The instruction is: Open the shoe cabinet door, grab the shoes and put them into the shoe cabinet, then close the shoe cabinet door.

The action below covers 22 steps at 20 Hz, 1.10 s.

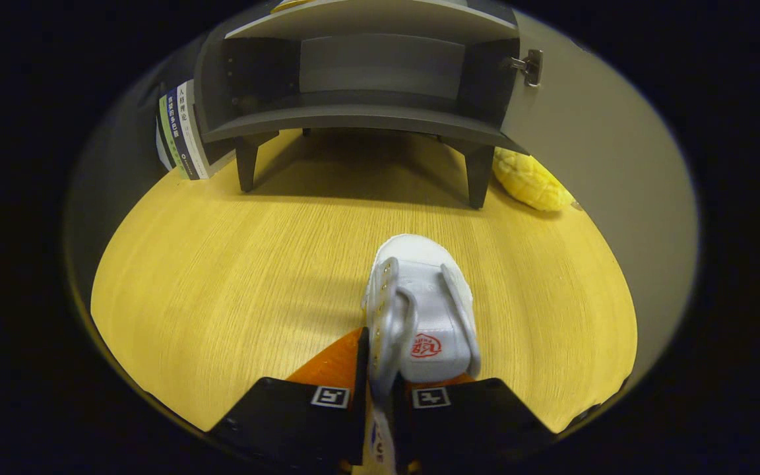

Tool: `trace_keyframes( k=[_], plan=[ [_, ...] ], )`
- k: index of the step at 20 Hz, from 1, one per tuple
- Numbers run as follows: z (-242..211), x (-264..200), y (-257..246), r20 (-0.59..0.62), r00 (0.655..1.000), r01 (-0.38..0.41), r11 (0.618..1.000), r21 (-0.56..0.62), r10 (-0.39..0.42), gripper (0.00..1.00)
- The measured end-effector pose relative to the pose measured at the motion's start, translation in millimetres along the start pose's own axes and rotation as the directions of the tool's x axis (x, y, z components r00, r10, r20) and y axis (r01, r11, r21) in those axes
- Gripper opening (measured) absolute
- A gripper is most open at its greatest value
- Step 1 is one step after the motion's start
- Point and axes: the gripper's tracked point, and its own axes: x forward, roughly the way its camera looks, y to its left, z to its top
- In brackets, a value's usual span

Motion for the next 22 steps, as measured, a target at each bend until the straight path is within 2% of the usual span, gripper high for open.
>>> trace_keyframes(
  k=[2, 7, 13, 17, 22],
  plan=[
    [-0.2, -1.4, 5.3, -0.015, 1.0, -0.024, 0.999, -0.024, 0.024, 0.09],
    [0.9, -2.1, 6.1, -0.027, 0.998, -0.065, 0.996, -0.055, 0.063, 0.02],
    [16.7, -22.5, 7.7, 0.028, 0.998, -0.064, 0.998, -0.01, 0.064, 0.02],
    [35.1, -60.4, 13.5, 0.103, 0.994, -0.043, 0.998, -0.054, 0.048, 0.02],
    [69.5, -123.7, 20.9, 0.227, 0.973, -0.033, 0.998, -0.046, 0.043, 0.02]
  ],
)
